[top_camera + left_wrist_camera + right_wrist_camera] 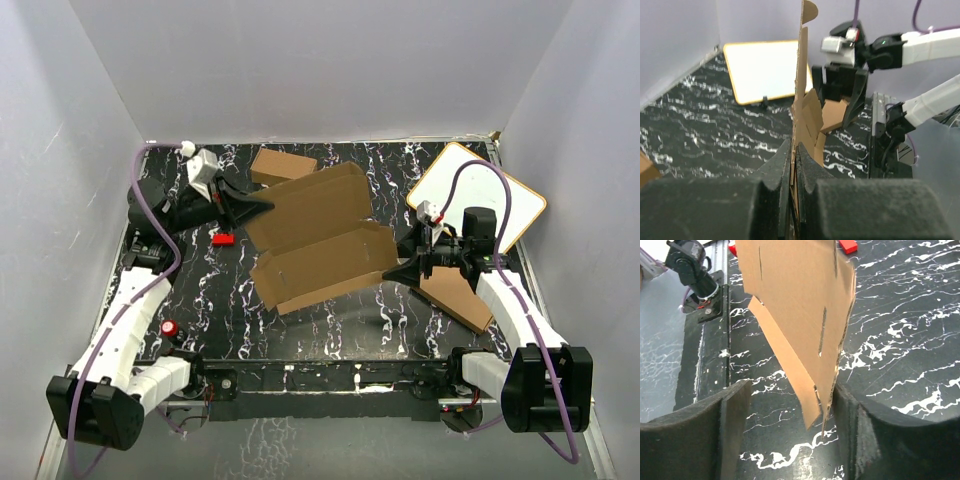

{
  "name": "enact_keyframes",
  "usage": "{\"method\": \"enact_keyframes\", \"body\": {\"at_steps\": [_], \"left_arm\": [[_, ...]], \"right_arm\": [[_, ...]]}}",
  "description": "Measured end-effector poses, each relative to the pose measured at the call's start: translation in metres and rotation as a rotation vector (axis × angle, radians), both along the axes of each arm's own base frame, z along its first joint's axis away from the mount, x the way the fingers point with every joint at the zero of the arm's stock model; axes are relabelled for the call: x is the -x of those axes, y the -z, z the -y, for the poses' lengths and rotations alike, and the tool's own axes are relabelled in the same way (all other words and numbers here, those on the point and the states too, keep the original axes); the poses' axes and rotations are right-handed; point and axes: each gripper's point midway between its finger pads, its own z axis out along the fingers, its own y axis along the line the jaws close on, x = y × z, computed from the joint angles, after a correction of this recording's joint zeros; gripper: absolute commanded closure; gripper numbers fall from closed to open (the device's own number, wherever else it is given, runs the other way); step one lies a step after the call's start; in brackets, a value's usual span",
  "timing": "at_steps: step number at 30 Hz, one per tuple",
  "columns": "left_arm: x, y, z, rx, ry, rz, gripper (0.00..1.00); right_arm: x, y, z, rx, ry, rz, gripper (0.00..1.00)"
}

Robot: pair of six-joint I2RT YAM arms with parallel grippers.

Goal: Fold the paper box

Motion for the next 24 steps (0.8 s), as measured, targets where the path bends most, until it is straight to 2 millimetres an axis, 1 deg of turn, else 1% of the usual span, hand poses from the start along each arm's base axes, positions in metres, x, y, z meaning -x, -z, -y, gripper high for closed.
{"method": "enact_keyframes", "body": {"at_steps": [1,3,4,7,9,14,16,19,20,22,24], "left_arm": [[0.001,0.009,-0.001,-0.012,-0.013,-0.008,1.0],[-0.002,0.034,-0.004,-0.048,-0.036,-0.051,1.0],[-0.003,0.043,-0.004,-0.06,-0.043,-0.068,1.0],[-0.009,0.077,-0.007,-0.108,-0.07,-0.136,1.0],[-0.011,0.09,-0.009,-0.131,-0.085,-0.157,1.0],[-0.011,0.107,-0.012,-0.159,-0.102,-0.151,1.0],[-0.007,0.112,-0.013,-0.162,-0.101,-0.156,1.0],[-0.003,0.113,-0.013,-0.161,-0.099,-0.15,1.0],[-0.002,0.112,-0.013,-0.16,-0.096,-0.146,1.0],[0.0,0.109,-0.012,-0.155,-0.087,-0.134,1.0],[0.002,0.107,-0.011,-0.145,-0.076,-0.127,1.0]], "right_arm": [[-0.001,0.001,0.001,0.007,0.007,0.003,0.18],[-0.005,0.002,0.003,0.025,0.026,0.011,0.04],[-0.007,0.003,0.004,0.035,0.039,0.017,0.01],[-0.016,0.006,0.009,0.066,0.081,0.032,0.01],[-0.02,0.008,0.012,0.085,0.11,0.031,0.01],[-0.034,0.004,0.015,0.089,0.158,0.041,0.01],[-0.038,0.004,0.013,0.075,0.148,0.042,0.06],[-0.049,0.012,0.012,0.056,0.146,-0.019,0.24],[-0.055,0.015,0.012,0.054,0.153,-0.051,0.32],[-0.072,0.02,0.013,0.048,0.165,-0.111,0.41],[-0.086,0.023,0.012,0.044,0.168,-0.145,0.44]]}}
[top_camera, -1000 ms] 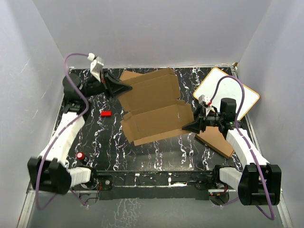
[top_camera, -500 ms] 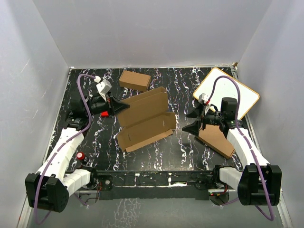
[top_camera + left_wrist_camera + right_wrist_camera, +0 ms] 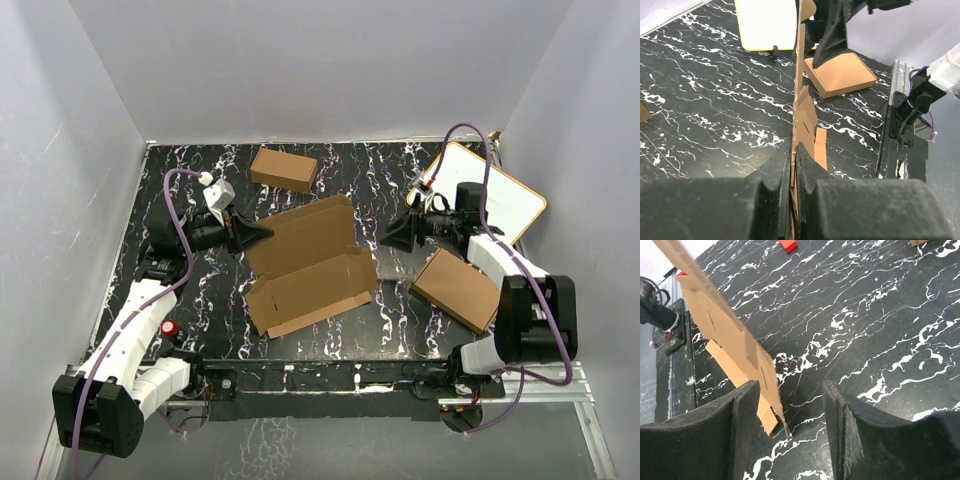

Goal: Fold the paper box

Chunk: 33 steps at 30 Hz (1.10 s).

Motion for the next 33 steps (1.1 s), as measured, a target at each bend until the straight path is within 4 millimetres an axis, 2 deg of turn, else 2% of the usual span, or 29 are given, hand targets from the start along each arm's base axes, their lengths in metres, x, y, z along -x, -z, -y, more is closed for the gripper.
{"method": "enact_keyframes", "body": {"at_steps": [3,8,12,18,25,33], "left_arm": [[0.004,-0.001,0.002,0.02,0.022,-0.007,1.0],[0.01,-0.005,0.006,0.053,0.065,-0.014,1.0],[0.014,-0.012,0.008,0.074,0.088,-0.007,1.0],[0.015,-0.016,0.009,0.085,0.096,-0.005,1.0],[0.017,-0.02,0.01,0.099,0.111,-0.009,1.0],[0.02,-0.024,0.012,0.119,0.146,-0.028,1.0]], "right_arm": [[-0.008,0.008,-0.008,0.002,-0.019,-0.038,0.47],[0.006,0.01,-0.032,0.006,-0.099,-0.042,0.62],[0.009,0.008,-0.034,0.005,-0.109,-0.028,0.69],[0.022,0.001,-0.036,-0.01,-0.171,0.018,0.69],[0.046,-0.02,-0.048,-0.038,-0.27,0.113,0.68],[0.053,-0.02,-0.05,-0.049,-0.295,0.107,0.66]]}}
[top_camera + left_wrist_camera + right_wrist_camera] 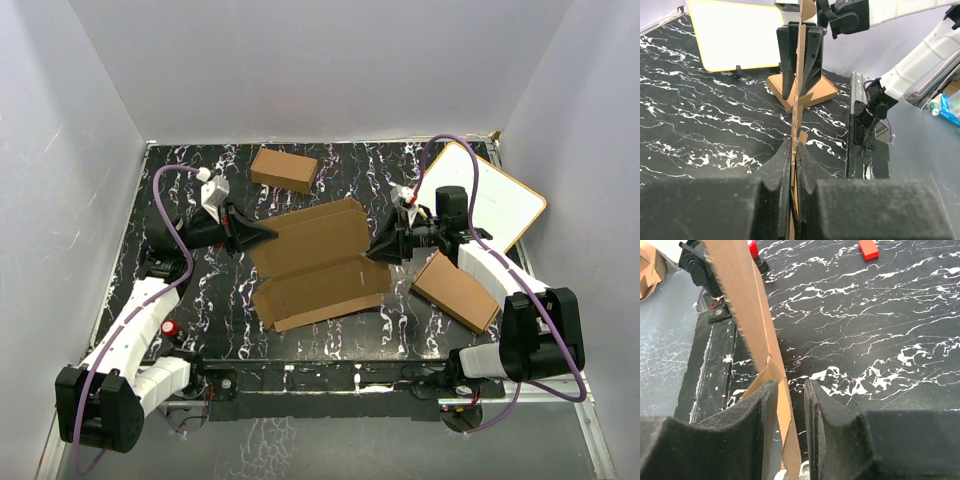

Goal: Fold the paper box

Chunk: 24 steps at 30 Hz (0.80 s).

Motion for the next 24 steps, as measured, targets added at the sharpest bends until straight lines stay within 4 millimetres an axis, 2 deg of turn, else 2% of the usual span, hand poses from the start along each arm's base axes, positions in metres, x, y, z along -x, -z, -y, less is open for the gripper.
{"method": "enact_keyframes", "body": {"at_steps": [9,24], "left_arm": [[0.002,-0.011,0.003,0.035,0.029,0.006,1.0],[0.009,-0.013,0.014,0.047,0.078,-0.002,1.0]], "right_arm": [[0.014,-0.001,-0.004,-0.026,-0.064,0.0,0.59],[0.024,-0.005,-0.006,-0.055,-0.108,-0.004,0.6]]}}
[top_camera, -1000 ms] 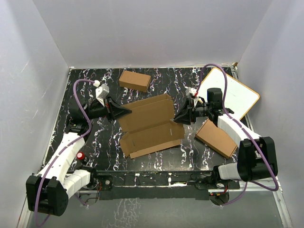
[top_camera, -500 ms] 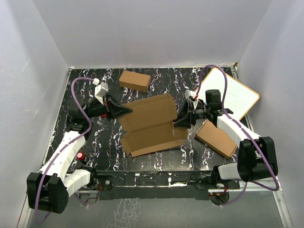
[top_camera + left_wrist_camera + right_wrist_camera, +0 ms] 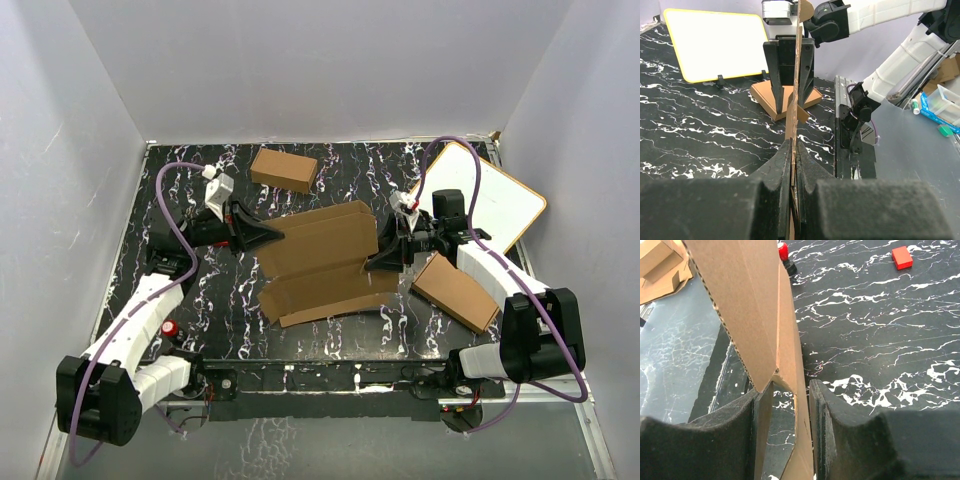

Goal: Fold the paper box

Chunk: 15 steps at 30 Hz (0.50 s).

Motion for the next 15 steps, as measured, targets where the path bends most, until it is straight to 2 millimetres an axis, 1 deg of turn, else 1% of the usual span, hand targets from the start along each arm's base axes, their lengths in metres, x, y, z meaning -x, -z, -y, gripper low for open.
{"method": "enact_keyframes", "body": {"at_steps": [3,5,8,13,15], "left_arm": [[0.0002,0.0015,0.0023,-0.001,0.008,-0.005,1.0],[0.0002,0.0032,0.0039,-0.002,0.013,-0.011,1.0],[0.0004,0.0041,0.0058,-0.002,0.019,-0.014,1.0],[0.0006,0.004,0.0074,0.0,0.023,-0.012,1.0],[0.0005,0.0039,0.0074,0.0,0.023,-0.012,1.0]], "right_arm": [[0.0016,-0.0013,-0.0002,-0.007,-0.008,-0.002,0.61],[0.0028,-0.0026,-0.0002,-0.012,-0.013,-0.001,0.64],[0.0056,-0.006,-0.0004,-0.021,-0.024,0.004,0.72],[0.0079,-0.0079,-0.0007,-0.029,-0.034,0.005,0.91],[0.0087,-0.0081,-0.0007,-0.031,-0.036,0.003,0.92]]}}
